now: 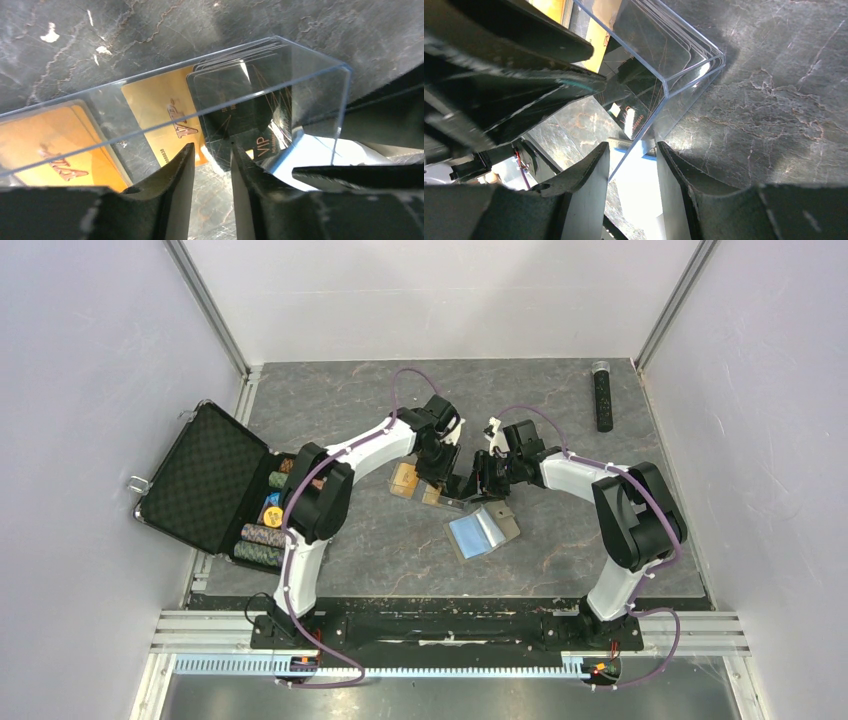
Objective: Put the credit cards into the card holder
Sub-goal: Pick up the credit card from the storage box.
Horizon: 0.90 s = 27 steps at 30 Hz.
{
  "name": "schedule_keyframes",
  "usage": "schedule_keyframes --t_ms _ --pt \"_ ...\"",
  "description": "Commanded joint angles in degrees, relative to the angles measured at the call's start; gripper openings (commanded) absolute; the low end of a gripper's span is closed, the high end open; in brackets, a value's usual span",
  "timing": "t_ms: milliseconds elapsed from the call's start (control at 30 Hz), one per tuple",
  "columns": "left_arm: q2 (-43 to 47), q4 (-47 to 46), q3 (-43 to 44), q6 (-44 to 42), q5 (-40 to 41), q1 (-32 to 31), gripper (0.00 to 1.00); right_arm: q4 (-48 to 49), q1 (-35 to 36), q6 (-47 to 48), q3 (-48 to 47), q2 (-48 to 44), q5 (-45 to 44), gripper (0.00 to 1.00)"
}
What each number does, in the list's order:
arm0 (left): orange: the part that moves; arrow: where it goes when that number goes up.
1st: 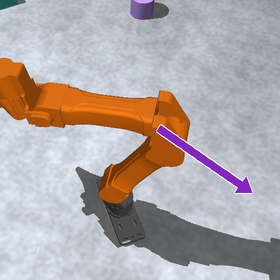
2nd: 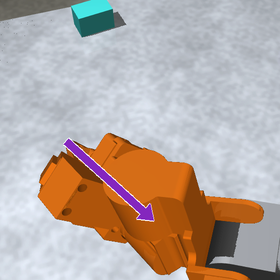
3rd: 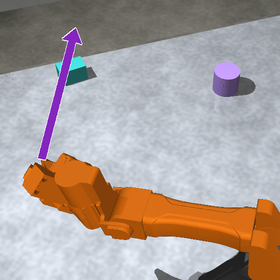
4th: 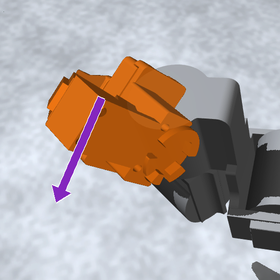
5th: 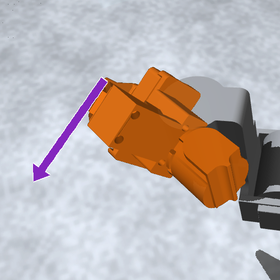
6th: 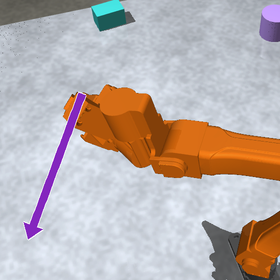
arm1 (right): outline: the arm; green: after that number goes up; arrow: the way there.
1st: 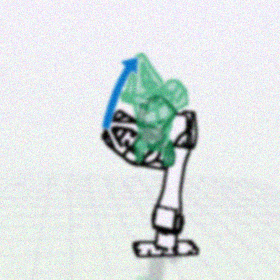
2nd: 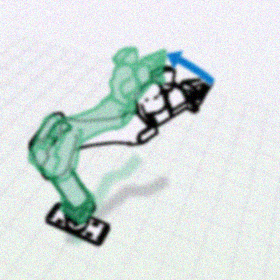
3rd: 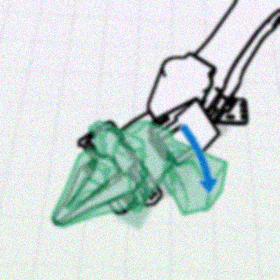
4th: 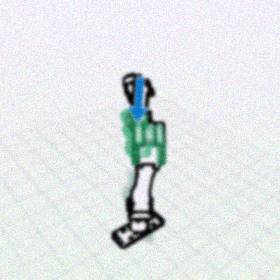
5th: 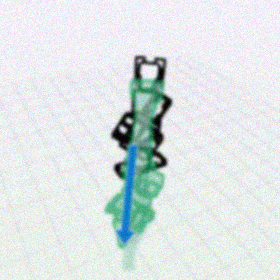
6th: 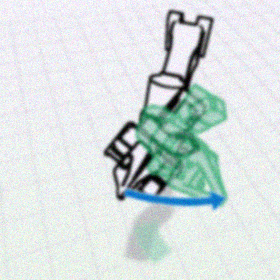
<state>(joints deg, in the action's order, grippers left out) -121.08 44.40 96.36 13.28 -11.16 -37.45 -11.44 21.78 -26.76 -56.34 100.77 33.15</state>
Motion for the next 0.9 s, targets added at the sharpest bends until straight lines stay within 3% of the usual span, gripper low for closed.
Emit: schedule_keyframes --t_ms 0,200,700,867 --pt "-2.4 -0.2 0.7 0.4 -2.9 0.3 0.33 0.8 0.1 1.0 0.2 -1.0 -0.3 0.42" --pt "-1.8 -0.1 0.9 0.3 -3.9 0.2 0.02 0.8 0.1 1.0 0.2 -0.9 -0.3 0.42" --pt "1.3 -1.8 2.0 1.8 -6.1 0.1 0.02 0.7 0.1 1.0 0.2 -0.8 -0.3 0.42" --pt "2.7 -4.3 0.5 2.8 -7.4 0.2 0.09 0.8 0.1 1.1 0.3 -0.8 -0.3 0.42"
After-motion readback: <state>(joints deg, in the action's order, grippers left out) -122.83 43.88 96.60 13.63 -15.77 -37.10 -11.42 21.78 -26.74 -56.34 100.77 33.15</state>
